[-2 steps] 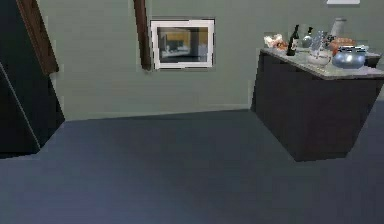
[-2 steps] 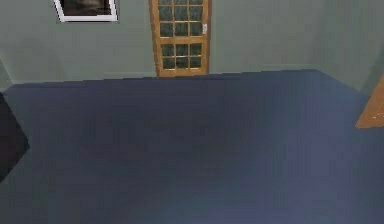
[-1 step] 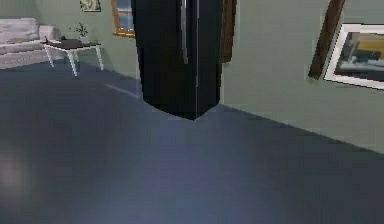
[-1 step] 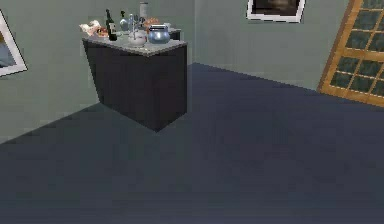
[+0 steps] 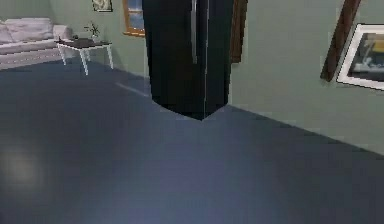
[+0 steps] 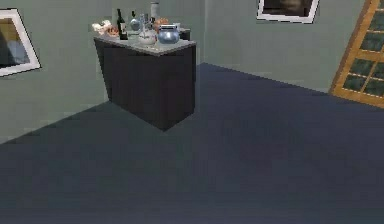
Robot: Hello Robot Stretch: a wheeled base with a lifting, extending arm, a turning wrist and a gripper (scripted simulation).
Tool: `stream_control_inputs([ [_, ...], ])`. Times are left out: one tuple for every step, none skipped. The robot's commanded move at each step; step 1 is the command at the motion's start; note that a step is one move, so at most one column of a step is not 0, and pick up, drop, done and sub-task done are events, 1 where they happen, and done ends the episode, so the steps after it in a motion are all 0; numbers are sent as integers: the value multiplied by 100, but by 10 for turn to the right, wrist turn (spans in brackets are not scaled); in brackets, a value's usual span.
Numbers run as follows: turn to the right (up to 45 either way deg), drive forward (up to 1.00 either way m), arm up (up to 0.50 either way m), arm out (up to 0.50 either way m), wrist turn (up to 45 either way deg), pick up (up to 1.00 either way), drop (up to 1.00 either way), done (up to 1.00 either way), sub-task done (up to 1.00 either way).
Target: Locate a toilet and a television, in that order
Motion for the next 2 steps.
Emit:
stream_control_inputs([
  [-30, 0, 0, 0, 0, 0, 0, 0, 0],
  [0, 45, 0, 0, 0, 0, 0, 0, 0],
])
